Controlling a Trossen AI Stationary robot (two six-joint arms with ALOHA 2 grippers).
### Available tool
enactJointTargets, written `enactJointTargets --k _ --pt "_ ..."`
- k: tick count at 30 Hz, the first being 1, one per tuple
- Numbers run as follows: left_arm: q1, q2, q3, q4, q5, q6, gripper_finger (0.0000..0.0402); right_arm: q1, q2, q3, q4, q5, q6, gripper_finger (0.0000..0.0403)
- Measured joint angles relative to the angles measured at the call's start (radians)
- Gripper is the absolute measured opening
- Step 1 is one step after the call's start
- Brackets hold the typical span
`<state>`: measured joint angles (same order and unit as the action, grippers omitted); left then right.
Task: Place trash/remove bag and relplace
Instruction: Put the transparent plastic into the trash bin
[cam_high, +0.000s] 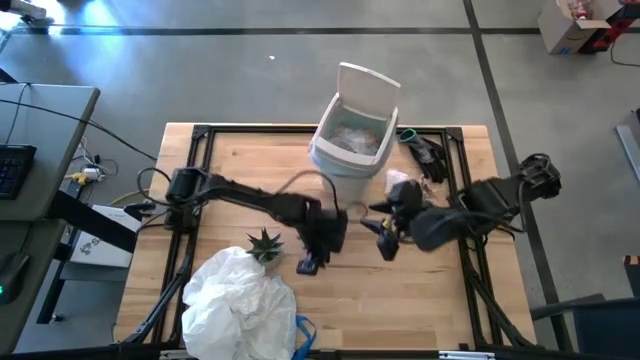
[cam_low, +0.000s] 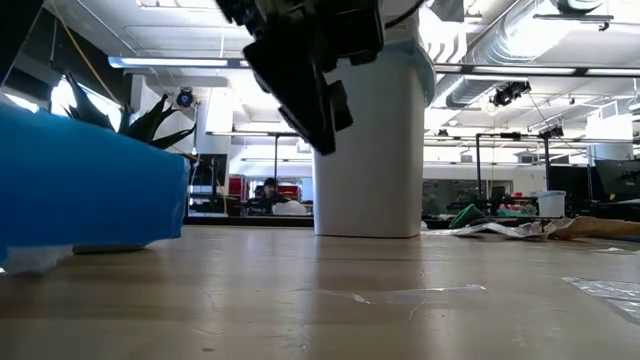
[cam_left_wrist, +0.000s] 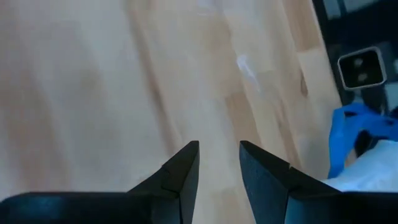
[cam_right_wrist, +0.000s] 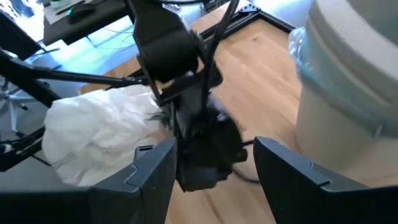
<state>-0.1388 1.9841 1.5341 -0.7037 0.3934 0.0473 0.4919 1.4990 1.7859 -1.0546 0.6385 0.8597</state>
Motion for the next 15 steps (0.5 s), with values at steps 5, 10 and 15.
enactJointTargets --k 5,10,15 --pt "-0.112 0.053 0.000 0.050 -0.098 0.093 0.0099 0.065 0.000 0.000 -0.041 0.059 0.087 0.0199" --pt "-0.190 0.102 0.000 0.131 -0.108 0.146 0.0099 0.088 0.000 0.000 -0.051 0.099 0.112 0.0199" --pt "-0.212 0.130 0.000 0.235 -0.133 0.087 0.0099 0.087 0.000 0.000 -0.051 0.114 0.111 0.0199"
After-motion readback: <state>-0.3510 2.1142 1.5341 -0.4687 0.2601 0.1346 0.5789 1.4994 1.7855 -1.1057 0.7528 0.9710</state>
